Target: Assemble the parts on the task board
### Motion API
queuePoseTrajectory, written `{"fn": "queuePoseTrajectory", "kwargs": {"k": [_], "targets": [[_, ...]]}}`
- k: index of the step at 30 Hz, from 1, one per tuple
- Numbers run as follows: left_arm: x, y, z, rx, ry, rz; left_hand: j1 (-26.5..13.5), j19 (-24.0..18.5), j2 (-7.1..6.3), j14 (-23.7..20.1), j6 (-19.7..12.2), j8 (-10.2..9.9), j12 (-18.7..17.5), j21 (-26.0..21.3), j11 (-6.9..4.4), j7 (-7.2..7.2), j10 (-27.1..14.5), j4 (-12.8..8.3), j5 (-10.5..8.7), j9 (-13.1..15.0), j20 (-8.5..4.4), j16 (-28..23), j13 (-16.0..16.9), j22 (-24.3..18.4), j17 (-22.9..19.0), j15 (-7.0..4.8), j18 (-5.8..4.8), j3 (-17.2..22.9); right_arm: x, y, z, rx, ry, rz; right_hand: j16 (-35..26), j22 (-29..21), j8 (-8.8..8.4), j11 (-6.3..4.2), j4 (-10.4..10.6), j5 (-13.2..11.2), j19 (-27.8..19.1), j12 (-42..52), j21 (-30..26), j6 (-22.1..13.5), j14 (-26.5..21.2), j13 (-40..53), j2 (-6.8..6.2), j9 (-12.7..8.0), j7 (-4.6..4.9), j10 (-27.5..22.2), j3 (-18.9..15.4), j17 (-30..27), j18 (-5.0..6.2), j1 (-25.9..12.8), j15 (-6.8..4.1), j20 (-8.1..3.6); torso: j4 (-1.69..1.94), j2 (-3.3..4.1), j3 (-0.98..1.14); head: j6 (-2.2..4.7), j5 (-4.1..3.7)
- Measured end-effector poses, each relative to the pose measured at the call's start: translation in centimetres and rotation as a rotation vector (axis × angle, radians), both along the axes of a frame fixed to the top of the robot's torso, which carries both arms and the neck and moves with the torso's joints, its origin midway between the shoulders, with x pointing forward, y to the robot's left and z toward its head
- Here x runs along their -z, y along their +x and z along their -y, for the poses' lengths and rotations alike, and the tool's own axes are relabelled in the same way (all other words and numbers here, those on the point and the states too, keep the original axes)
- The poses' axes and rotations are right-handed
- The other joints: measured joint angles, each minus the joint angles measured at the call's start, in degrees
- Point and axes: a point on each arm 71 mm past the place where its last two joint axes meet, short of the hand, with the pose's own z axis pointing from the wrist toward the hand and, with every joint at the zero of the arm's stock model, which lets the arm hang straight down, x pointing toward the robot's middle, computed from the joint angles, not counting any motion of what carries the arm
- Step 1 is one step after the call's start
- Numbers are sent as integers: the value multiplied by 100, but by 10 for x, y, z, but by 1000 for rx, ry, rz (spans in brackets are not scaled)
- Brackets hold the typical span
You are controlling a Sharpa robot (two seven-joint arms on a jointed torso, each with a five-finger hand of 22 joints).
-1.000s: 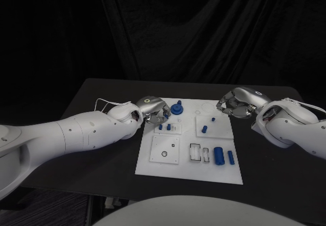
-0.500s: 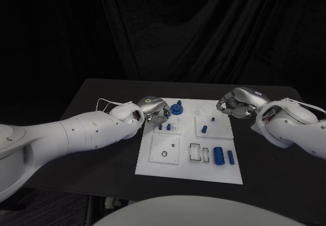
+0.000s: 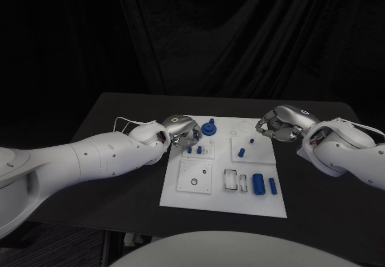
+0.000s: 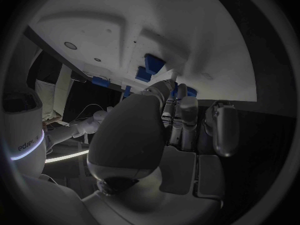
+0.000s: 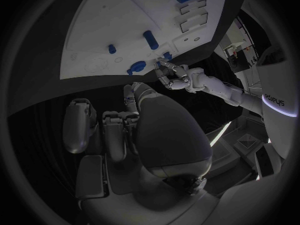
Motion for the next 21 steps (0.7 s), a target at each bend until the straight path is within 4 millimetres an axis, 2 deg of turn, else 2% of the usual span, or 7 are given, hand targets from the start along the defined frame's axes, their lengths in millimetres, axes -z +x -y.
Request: {"fn": "queuePoseTrajectory", "kwargs": {"k": [21], "targets": [[2,-2,1,2,0,-8,0,0,0,0,-19,-1,0,0,2,18,0,0,-2,-1,0,0,-8,4,32,0,0,-1,1,0,1,1,-2,-3,0,0,0,0,0,0,0,0,0,0,0,0,0,-1,0,0,0,0,0,0,0,0,3,-4,0,0,4]]}}
